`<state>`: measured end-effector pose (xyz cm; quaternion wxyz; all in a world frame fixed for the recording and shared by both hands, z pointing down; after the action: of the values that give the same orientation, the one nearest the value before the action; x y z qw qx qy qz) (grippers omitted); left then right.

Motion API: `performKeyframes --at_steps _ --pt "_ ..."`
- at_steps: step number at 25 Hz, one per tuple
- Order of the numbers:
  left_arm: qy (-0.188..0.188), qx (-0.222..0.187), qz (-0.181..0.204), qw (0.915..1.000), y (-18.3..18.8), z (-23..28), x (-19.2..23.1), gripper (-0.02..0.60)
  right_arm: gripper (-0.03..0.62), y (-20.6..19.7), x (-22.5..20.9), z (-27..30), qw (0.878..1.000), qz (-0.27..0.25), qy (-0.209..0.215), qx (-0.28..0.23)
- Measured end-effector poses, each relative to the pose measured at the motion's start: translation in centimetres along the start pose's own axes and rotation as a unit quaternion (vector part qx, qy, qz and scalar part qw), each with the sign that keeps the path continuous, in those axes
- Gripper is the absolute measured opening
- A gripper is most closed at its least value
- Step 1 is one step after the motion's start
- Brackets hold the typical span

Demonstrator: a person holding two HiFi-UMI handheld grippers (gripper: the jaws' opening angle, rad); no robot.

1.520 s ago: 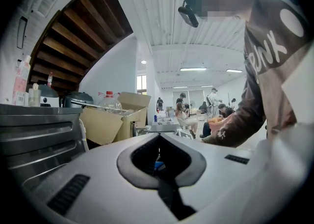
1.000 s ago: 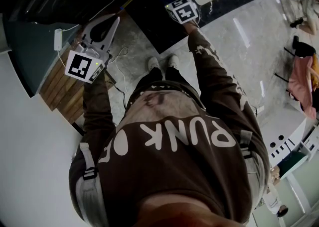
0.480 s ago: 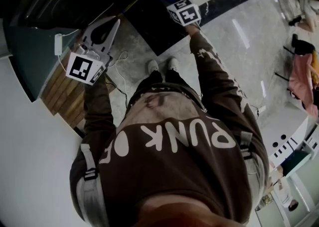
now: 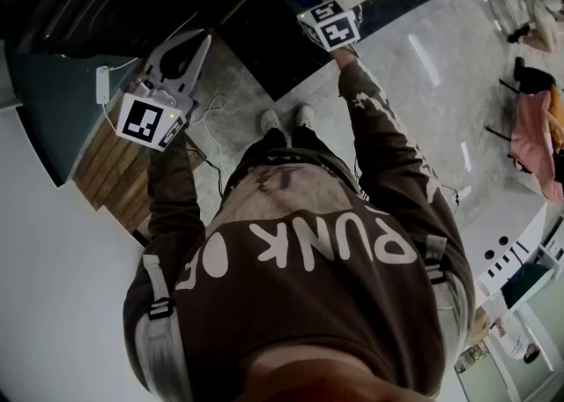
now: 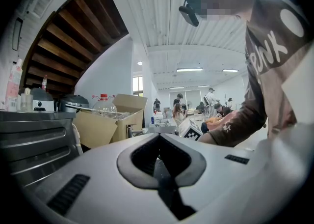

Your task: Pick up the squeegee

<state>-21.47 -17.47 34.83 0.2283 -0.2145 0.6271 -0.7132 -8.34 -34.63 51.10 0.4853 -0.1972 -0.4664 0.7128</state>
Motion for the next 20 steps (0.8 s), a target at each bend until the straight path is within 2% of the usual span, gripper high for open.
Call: performKeyframes --at_steps 11,20 --pt "-0.002 0.001 0.011 0.9999 0.6 0.3 0.0 0.002 0.155 3.2 -1.1 -4.8 0.998 -0.009 -0.018 -0.053" --pt "0.005 -0.001 0.025 0.9997 1.5 0.4 0.6 0.002 0.155 7.6 -1.3 -10.3 0.991 -0.014 -0.022 -0.128"
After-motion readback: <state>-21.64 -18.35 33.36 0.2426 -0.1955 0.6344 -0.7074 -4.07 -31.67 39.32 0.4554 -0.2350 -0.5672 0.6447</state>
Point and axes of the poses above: the fingertips, and each gripper's own axes: z forward along the fingers, x to its left, y out of its top, the point moved 3 cm from there along -z, backward along the fingers, and after that the axes turned 8 degrees about -z, right-handed, at the moved point
